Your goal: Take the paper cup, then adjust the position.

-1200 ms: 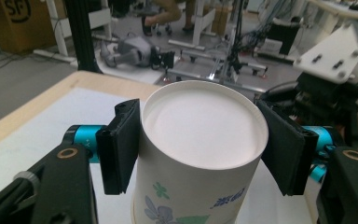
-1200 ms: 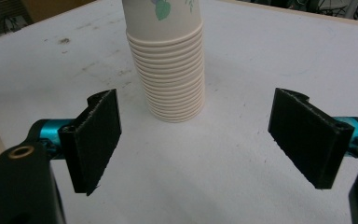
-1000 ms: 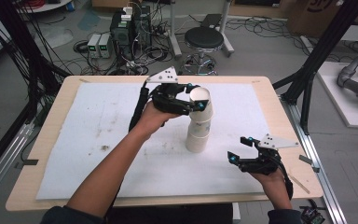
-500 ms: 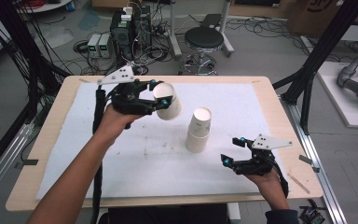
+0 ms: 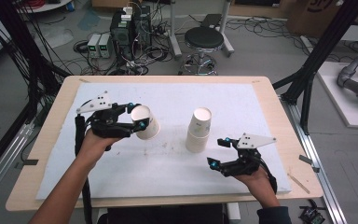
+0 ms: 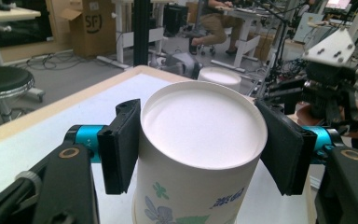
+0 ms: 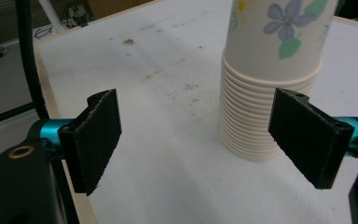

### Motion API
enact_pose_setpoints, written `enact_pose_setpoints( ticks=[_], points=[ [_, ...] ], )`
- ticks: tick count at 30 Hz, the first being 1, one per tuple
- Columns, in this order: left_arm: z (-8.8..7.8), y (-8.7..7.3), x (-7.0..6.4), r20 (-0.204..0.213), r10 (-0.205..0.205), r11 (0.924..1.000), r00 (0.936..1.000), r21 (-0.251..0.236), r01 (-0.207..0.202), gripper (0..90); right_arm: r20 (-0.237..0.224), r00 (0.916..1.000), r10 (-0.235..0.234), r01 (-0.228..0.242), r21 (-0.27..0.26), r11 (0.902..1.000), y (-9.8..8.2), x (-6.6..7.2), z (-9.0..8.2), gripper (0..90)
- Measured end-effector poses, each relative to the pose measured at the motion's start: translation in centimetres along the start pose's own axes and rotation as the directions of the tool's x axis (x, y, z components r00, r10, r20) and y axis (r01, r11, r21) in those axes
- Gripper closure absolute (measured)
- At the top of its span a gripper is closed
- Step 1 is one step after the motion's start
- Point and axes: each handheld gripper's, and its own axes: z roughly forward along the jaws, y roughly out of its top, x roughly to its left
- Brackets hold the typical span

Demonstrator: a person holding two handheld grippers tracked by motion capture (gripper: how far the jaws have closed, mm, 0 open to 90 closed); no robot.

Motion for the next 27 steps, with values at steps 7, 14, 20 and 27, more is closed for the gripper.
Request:
enact_pose_setpoints(
  ticks=[7,14,20,27],
  points=[
    [-0.7,-1.8,-0.2,-0.011,-0.007,0.9996,0.9999,0.029,0.007,34.8,-0.058,0.9981,-0.021,0.022,0.015,0.9997,0.6,0.8,1.7,17.2],
    [-0.9,-1.8,-0.7,0.003,-0.006,0.9992,1.0000,0.039,0.006,34.5,-0.104,0.9938,-0.037,0.038,0.015,0.9991,1.2,1.3,2.9,17.2],
    [-0.5,-1.9,-0.9,0.025,-0.009,0.9992,0.9997,0.040,0.008,34.6,-0.149,0.9883,-0.034,0.037,0.013,0.9993,1.3,1.7,3.8,17.2],
    [0.1,-2.7,-1.4,0.061,-0.001,0.9979,0.9981,0.064,-0.003,34.6,-0.162,0.9856,-0.049,0.053,0.020,0.9984,1.4,2.2,4.8,17.2]
  ],
)
